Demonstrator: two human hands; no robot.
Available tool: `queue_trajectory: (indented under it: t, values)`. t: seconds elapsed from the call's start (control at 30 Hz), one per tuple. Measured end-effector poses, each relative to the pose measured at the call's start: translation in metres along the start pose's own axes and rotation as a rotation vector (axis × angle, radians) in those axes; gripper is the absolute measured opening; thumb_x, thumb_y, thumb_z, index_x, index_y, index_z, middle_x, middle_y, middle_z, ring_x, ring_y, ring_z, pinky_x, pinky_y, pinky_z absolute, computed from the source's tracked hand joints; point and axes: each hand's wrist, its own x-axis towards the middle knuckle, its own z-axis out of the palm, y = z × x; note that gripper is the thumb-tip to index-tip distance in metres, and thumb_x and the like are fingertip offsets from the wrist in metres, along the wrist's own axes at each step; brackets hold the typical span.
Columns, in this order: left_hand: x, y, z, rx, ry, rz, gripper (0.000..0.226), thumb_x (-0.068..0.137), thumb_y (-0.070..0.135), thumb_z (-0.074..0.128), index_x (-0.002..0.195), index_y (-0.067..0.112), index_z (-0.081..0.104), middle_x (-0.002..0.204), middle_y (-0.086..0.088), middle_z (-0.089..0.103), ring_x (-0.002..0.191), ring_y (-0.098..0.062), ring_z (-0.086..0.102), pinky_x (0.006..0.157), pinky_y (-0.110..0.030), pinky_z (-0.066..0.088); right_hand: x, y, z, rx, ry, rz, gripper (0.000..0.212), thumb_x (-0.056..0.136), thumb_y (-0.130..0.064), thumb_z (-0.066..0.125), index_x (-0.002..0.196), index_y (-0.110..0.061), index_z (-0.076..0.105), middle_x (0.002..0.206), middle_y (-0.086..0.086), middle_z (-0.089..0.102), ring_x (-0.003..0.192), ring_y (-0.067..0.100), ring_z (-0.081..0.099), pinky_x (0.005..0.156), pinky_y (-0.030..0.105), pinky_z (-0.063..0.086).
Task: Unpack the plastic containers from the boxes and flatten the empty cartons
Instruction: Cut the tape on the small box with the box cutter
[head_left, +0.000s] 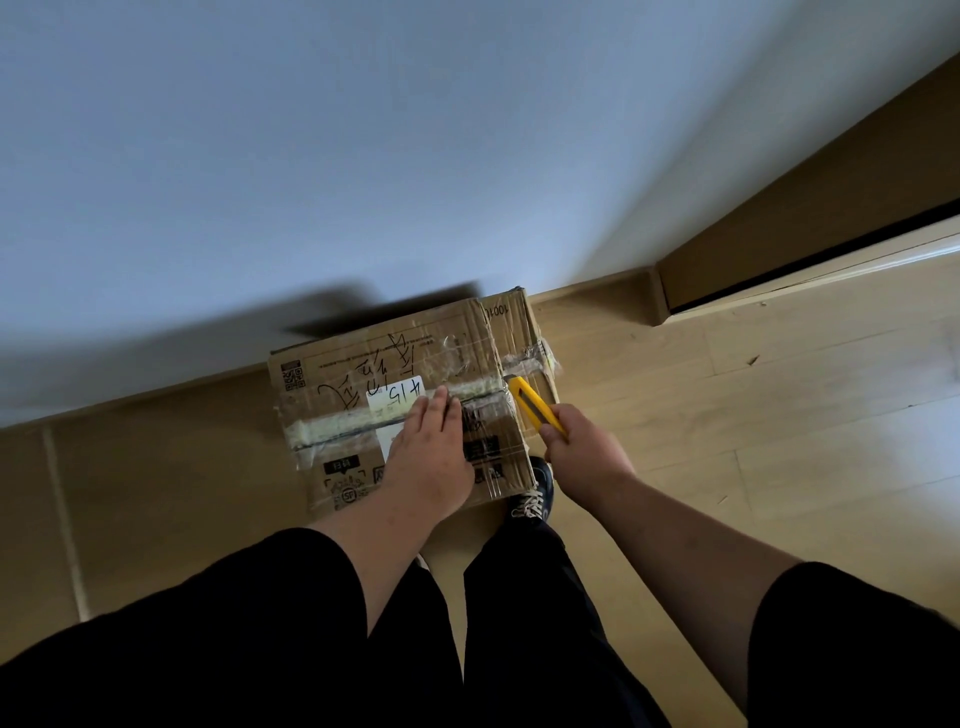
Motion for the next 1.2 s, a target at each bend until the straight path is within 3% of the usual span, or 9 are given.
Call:
queue_trajectory:
  t: [0.47,0.63,0.83,1.2]
  values:
    - [-0.001,0.0,0.0,0.005,-0.039,-0.02,0.083,0.096,0.028,0.047,0.157,0.019,-0.008,0.163,0.002,-0.019,0.15,-0.021,-0.017,0.122,-0.041,0.004,-0.002,-0.012,0.004,-0.099,0.019,-0.005,0.025,0.104,-0.033,0.039,0.124,-0.021,0.049,0.081,0.004,0.06,0.072,0.024,0.061,0.068,0.041,0.058]
    - [0.001,0.003,0.001,0.04,-0.113,-0.038,0.087,0.097,0.027,0.05,0.155,0.017,-0.014,0.161,-0.001,-0.027,0.149,-0.024,-0.022,0.123,-0.045,0.006,0.002,-0.015,-0.007,-0.212,0.006,-0.043,0.023,0.104,-0.031,0.039,0.122,-0.021,0.05,0.077,0.002,0.056,0.067,0.019,0.057,0.057,0.03,0.046]
    - [0.006,0.02,0.002,0.109,-0.217,-0.096,0.109,0.092,0.048,0.059,0.151,0.008,-0.023,0.155,-0.009,-0.039,0.145,-0.033,-0.029,0.123,-0.05,0.002,0.0,-0.012,-0.02,-0.345,-0.063,-0.037,0.019,0.104,-0.03,0.04,0.114,-0.02,0.053,0.075,-0.001,0.053,0.064,0.014,0.052,0.049,0.026,0.035]
    - [0.004,0.026,-0.001,0.081,-0.23,-0.127,0.106,0.094,0.035,0.06,0.15,0.006,-0.025,0.152,-0.01,-0.042,0.143,-0.034,-0.032,0.12,-0.052,0.002,-0.008,-0.002,-0.022,-0.315,-0.092,-0.026,0.018,0.105,-0.03,0.04,0.115,-0.019,0.051,0.077,0.0,0.053,0.064,0.012,0.052,0.049,0.025,0.034]
